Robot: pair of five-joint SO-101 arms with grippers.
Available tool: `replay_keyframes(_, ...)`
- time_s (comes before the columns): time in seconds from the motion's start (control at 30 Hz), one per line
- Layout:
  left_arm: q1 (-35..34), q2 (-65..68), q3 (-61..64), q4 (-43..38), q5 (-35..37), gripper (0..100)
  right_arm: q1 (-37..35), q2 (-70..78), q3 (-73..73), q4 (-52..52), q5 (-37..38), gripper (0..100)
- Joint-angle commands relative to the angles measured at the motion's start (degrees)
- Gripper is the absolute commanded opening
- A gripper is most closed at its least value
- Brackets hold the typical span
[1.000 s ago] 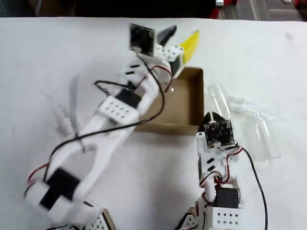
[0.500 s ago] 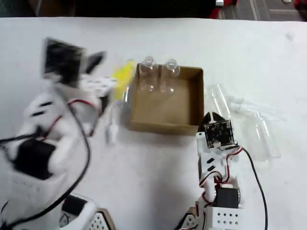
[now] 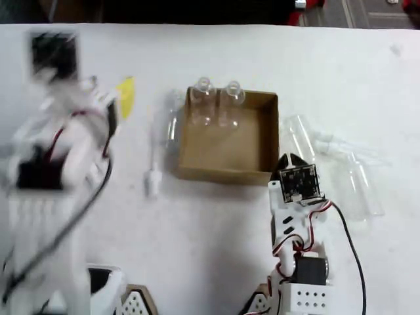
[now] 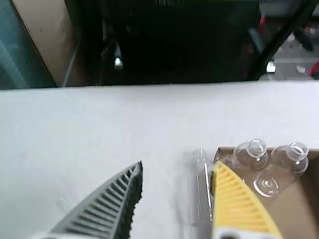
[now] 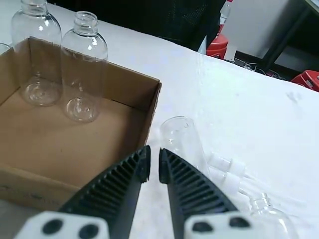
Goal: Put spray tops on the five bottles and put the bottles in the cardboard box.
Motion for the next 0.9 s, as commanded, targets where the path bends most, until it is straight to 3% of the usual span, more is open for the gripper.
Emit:
replay_keyframes(0.0, 1.9, 20.7, -13.5, 2.1, 1.4, 21, -0.5, -0.2, 0.4, -0.3, -0.2, 2.1)
replay_keyframes(0.43, 4.7, 78.1, -66.6, 6.6, 4.1, 21, -2.3, -0.2, 0.4, 0.6, -0.2, 2.1)
replay_keyframes(0.67, 4.8, 99.3, -94.1, 12.7, 3.9, 21, -2.3, -0.2, 0.4, 0.6, -0.2, 2.1)
replay_keyframes(0.87, 5.3, 111.5, -108.5, 14.4, 3.7, 21, -2.3, -0.2, 0.4, 0.6, -0.2, 2.1)
